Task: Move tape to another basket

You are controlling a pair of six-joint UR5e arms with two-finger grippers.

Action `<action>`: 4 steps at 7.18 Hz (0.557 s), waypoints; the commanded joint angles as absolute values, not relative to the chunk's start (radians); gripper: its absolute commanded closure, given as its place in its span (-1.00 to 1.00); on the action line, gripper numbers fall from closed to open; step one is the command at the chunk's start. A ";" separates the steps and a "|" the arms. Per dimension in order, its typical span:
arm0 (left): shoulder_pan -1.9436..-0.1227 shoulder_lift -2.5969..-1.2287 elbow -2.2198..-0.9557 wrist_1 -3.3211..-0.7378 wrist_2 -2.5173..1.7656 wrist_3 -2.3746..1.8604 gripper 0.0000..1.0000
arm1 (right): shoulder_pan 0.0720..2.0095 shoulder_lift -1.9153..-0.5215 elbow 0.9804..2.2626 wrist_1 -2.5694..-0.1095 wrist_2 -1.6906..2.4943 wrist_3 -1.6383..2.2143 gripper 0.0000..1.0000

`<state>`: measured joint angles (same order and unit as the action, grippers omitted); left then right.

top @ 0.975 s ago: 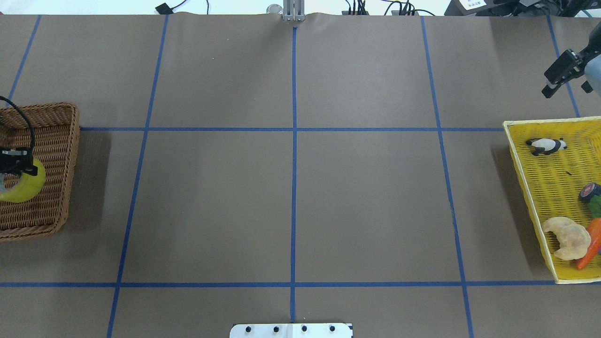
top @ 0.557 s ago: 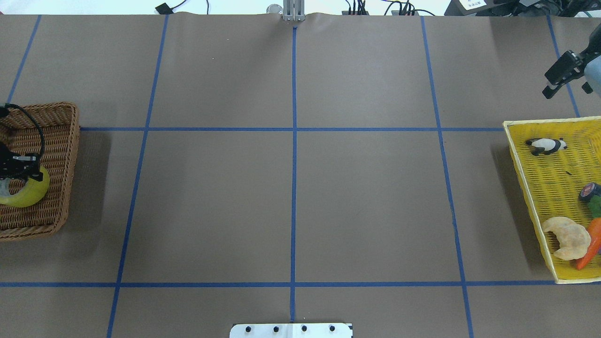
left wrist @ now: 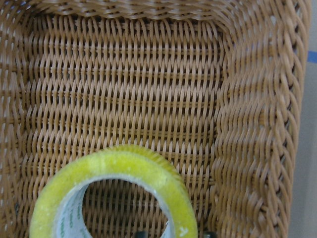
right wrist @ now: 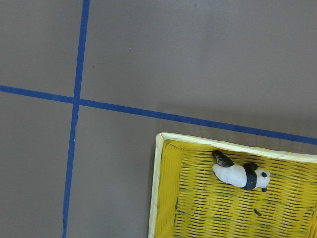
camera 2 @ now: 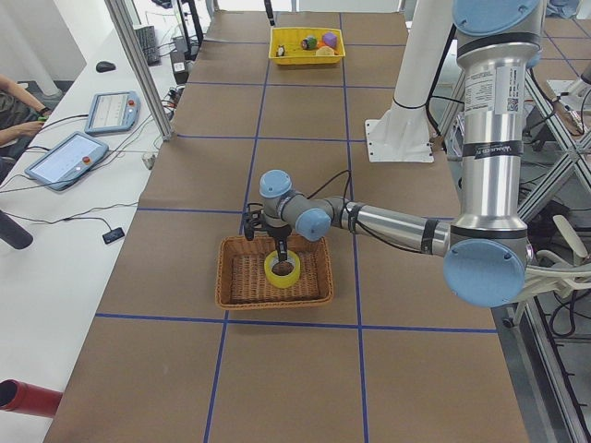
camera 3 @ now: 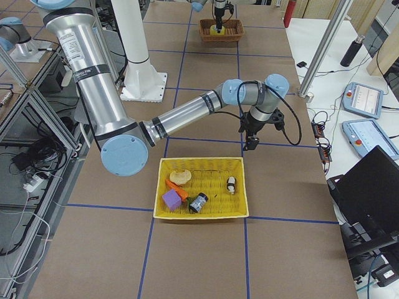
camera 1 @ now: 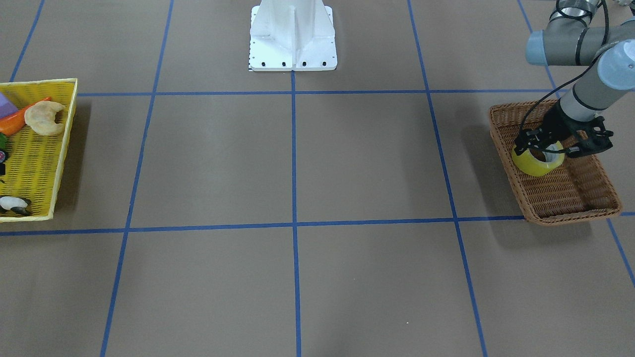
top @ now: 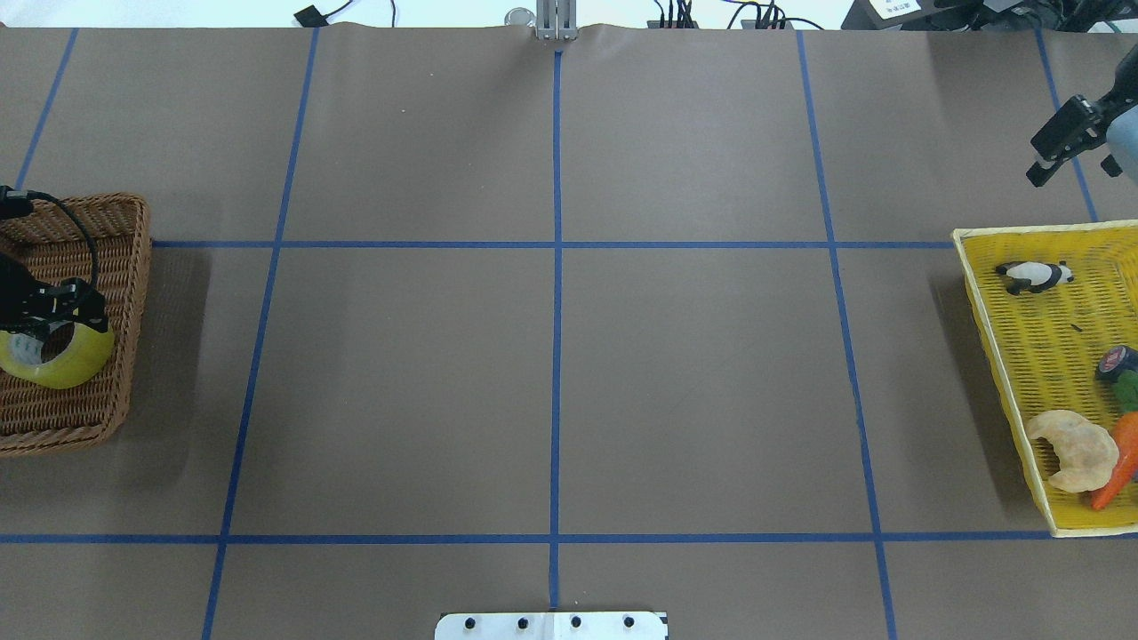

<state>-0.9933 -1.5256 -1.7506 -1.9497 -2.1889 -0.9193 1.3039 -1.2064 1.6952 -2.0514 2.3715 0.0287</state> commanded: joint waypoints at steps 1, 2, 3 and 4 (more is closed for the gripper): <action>-1.037 -1.508 -1.846 -1.941 -2.201 -0.835 -0.95 | 1.310 -1.209 1.706 -2.034 2.365 0.026 -1.00; -1.124 -1.502 -1.853 -1.940 -2.253 -0.719 -0.95 | 1.322 -1.263 1.701 -1.935 2.347 0.020 -1.00; -1.175 -1.503 -1.844 -1.940 -2.278 -0.639 -0.95 | 1.328 -1.334 1.695 -1.790 2.330 0.023 -1.00; -1.201 -1.503 -1.838 -1.939 -2.281 -0.565 -0.95 | 1.335 -1.380 1.694 -1.722 2.324 0.017 -1.00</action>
<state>-1.1525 -1.5042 -1.8415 -1.9405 -2.2640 -0.6636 1.3261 -1.3149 1.6969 -1.8342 2.3368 0.0214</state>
